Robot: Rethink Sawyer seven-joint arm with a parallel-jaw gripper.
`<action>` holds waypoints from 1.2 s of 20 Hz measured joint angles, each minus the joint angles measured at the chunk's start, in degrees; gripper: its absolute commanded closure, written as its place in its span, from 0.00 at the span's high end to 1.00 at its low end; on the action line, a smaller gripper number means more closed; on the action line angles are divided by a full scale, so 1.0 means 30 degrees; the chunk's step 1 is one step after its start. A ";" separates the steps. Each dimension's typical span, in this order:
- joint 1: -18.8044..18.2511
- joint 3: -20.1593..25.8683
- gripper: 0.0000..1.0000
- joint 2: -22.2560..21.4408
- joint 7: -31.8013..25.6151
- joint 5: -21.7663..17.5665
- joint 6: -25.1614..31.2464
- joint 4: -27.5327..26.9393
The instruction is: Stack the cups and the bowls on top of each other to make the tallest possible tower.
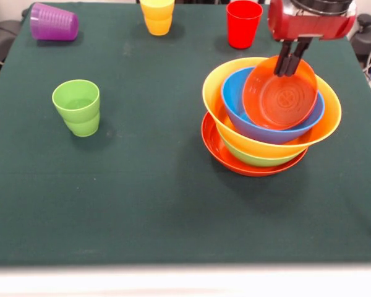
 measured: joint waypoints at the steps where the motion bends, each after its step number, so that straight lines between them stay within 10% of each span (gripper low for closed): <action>1: -0.0014 0.0000 0.00 0.0024 0.0000 -0.0044 -0.0028 0.0000; 24: -0.0129 0.0107 0.00 0.1531 0.0000 -0.0487 -0.1000 0.0431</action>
